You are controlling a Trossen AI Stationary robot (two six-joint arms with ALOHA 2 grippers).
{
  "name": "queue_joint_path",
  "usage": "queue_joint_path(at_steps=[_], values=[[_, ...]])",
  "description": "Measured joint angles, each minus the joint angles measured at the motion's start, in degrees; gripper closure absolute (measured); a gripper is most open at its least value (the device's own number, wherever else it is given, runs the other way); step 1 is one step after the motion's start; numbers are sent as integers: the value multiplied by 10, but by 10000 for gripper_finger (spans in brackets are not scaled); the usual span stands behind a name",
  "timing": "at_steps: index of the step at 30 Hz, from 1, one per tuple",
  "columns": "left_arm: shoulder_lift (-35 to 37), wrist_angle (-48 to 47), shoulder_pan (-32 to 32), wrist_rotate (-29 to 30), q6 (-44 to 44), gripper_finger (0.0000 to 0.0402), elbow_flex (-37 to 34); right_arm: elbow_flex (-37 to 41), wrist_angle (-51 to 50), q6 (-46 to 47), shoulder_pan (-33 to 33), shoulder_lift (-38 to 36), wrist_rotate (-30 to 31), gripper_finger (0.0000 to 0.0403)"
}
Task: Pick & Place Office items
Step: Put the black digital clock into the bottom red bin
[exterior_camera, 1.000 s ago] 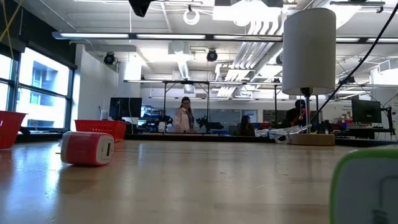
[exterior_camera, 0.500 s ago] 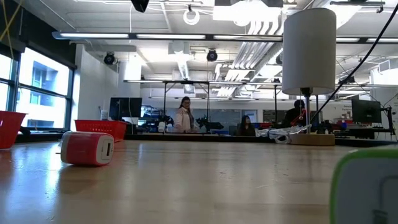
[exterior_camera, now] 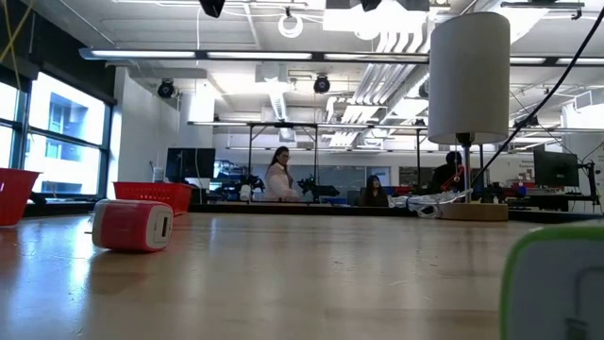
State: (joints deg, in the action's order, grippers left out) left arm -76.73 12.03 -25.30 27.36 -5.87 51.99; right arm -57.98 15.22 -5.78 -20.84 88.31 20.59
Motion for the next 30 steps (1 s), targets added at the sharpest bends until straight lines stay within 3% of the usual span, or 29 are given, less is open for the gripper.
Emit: queue_joint_path(at_steps=[15, 23, 30], values=[[0, -6, 0, 0, -1, 258, 0, 0, 0, 2, 0, 0, -10, 256], [0, -10, 0, -2, 17, 138, 0, 0, 0, -1, -2, 0, -2, 256], [1, -10, -5, 21, 75, 115, 0, 0, -27, 12, -18, 0, 77, 256]])
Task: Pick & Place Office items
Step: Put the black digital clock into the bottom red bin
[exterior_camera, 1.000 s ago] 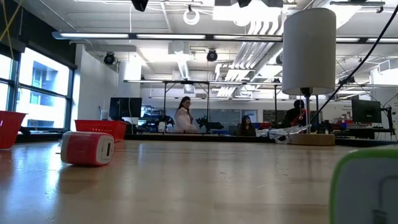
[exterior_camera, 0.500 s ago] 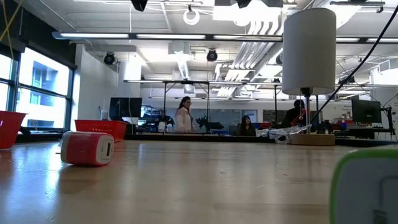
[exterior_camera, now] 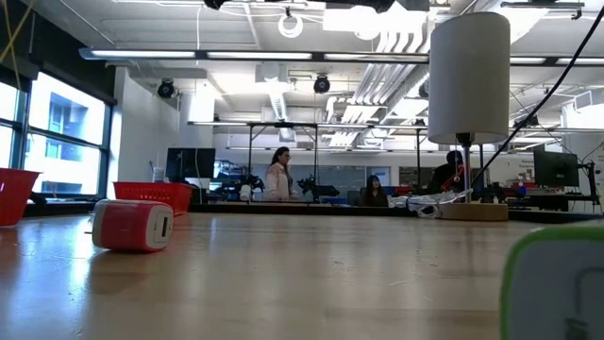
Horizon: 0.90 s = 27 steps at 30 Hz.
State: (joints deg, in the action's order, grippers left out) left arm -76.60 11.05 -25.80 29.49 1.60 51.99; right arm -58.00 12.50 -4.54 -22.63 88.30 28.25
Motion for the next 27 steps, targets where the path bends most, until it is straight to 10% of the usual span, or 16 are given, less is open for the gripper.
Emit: queue_joint_path(at_steps=[14, 27], values=[[0, -27, -77, 150, 155, 113, 0, 0, -72, 144, 6, 0, 50, 256], [-68, -7, -91, 270, 315, 112, 0, 0, 3, 224, 47, 7, -98, 256]])
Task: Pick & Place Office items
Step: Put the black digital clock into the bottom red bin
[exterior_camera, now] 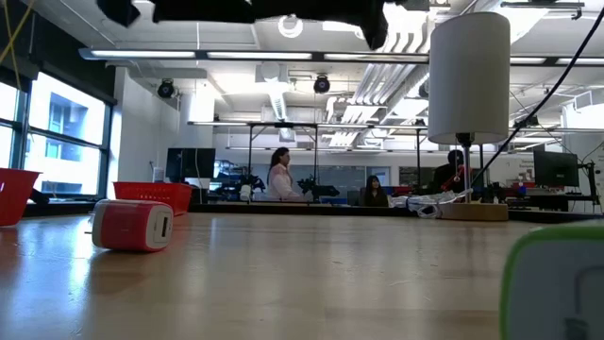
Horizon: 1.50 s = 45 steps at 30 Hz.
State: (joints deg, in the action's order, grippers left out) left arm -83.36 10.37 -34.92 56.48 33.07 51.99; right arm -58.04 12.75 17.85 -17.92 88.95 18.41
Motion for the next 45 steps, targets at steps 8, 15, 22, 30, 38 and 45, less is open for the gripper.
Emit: queue_joint_path(at_steps=[8, 15, 22, 30, 38, 45], values=[[-47, 93, 0, 61, 89, 112, 0, 0, 18, 17, 18, 15, -43, 256], [-57, 107, 5, 69, 97, 112, 0, 0, 26, 15, 13, 15, -49, 256], [-57, 155, 4, 87, 122, 116, 0, 0, 21, 19, 13, 15, -52, 256], [-57, 158, 3, 86, 121, 207, 0, 0, 14, 20, 13, 15, -50, 256], [-57, 154, 2, 84, 115, 315, 0, 0, 16, 22, 13, 15, -51, 248], [-56, 160, -6, 98, 106, 351, 0, 1, 5, 43, 13, 17, -85, 206]])
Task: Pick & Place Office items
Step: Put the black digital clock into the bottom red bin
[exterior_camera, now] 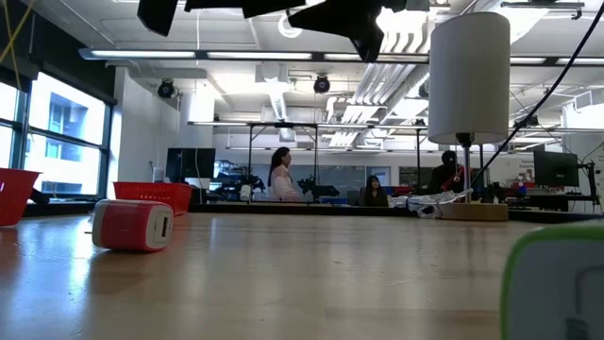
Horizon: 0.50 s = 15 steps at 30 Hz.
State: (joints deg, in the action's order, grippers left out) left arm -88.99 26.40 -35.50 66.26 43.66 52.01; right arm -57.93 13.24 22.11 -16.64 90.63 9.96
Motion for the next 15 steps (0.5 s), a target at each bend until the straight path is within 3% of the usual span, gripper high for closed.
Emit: queue_joint_path(at_steps=[8, 15], values=[[4, -4, -3, 71, -7, 348, 0, 0, -12, -13, 0, -1, -20, 181], [9, -87, 13, 87, -65, 352, 0, 0, -50, 0, 0, -1, -21, 187]])
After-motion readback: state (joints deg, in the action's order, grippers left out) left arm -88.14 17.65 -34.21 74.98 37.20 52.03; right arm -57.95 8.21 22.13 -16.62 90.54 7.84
